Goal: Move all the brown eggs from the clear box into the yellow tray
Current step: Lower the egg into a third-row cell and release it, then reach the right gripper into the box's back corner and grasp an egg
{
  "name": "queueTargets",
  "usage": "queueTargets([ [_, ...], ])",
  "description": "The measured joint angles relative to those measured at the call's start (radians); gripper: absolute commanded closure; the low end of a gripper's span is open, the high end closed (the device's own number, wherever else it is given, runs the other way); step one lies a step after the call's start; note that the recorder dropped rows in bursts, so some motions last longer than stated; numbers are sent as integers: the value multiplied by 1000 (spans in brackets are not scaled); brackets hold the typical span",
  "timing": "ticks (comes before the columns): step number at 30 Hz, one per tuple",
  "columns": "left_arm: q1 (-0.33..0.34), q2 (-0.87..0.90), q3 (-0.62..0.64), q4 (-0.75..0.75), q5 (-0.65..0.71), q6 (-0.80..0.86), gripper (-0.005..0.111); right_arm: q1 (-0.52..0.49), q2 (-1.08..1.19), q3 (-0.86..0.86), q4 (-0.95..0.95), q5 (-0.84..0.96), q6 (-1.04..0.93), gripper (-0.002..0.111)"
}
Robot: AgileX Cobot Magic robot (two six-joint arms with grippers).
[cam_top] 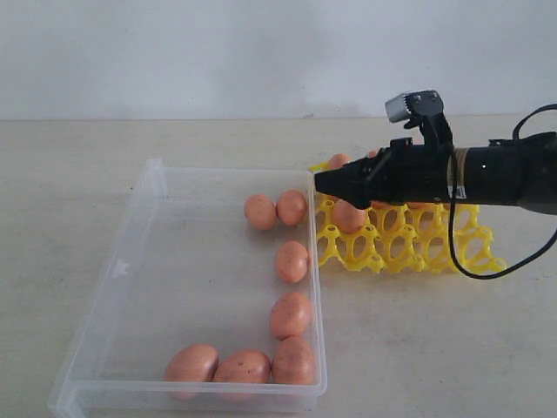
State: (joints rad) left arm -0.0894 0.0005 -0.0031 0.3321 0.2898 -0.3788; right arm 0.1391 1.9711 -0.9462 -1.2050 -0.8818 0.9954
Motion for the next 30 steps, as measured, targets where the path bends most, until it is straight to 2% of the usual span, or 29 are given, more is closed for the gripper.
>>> queueTargets([
  [4,0,0,0,0,0,0,105,36,-59,0,3,-78,23,43],
  [7,0,0,0,0,0,0,105,137,-119,-10,11,-47,27,44],
  [9,0,0,0,0,0,0,105,226,-157,-31,14,51,27,47],
  [12,0,0,0,0,0,0,105,386,-190,-100,15,364,-5,59],
  [16,0,0,0,0,0,0,105,577,-172,-235,4,1049,-71,82],
  [18,0,0,0,0,0,0,105,624,-150,-306,15,1266,-112,82],
  [20,0,0,0,0,0,0,105,631,-128,-394,127,1385,-198,74],
  [21,0,0,0,0,0,0,105,629,-119,-443,211,1412,-261,61],
  [22,0,0,0,0,0,0,105,618,-96,-553,496,1475,-484,56],
  [23,0,0,0,0,0,0,105,609,-84,-599,621,1511,-612,50],
  [24,0,0,0,0,0,0,105,594,-42,-706,896,1587,-827,50],
  [26,0,0,0,0,0,0,105,584,42,-830,1109,1675,-958,50],
  [30,0,0,0,0,0,0,105,582,214,-977,1169,1762,-960,50],
])
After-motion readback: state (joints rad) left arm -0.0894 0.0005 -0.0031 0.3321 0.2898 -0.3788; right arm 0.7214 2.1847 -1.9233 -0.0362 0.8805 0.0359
